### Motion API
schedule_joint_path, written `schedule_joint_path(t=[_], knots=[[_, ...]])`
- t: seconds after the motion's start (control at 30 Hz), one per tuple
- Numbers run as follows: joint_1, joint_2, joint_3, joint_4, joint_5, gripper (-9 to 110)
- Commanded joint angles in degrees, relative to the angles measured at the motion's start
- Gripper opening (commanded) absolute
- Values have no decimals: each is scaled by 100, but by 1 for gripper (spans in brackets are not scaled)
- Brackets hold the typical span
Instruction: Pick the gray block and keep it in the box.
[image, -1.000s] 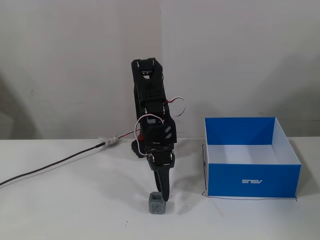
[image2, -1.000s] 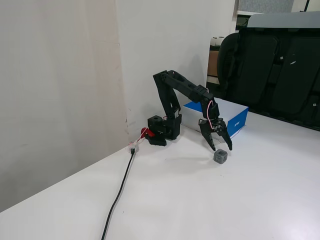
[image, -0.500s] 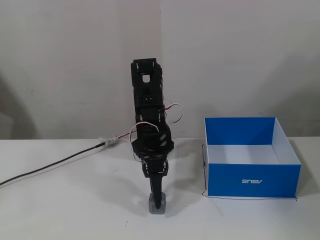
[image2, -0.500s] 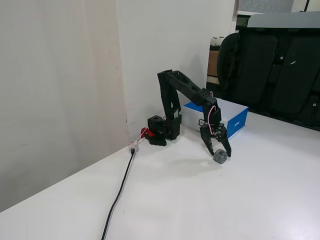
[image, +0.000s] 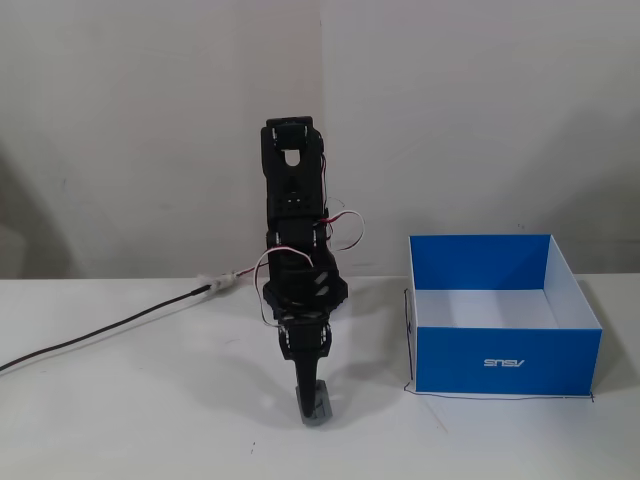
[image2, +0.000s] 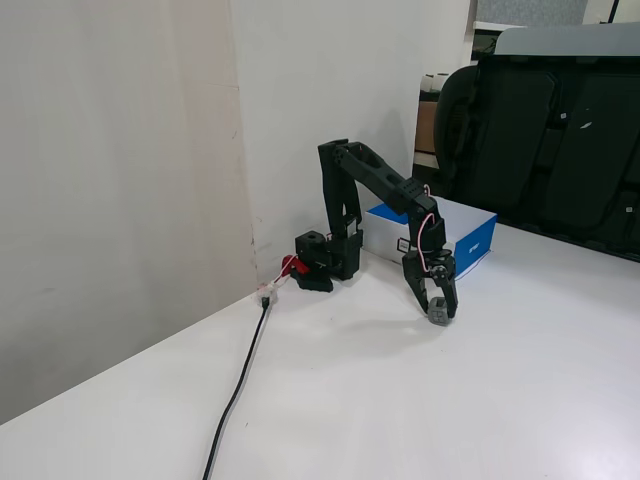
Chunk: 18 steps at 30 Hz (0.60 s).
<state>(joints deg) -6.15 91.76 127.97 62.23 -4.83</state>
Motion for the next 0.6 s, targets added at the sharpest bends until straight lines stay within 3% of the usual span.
schedule_joint_path(t=[0.0,0.33,0.57], knots=[[79,650,-483,316,44,0],[-211,2145,-1362,1178,0,0],[-1477,3138,-1521,1521,44,0]])
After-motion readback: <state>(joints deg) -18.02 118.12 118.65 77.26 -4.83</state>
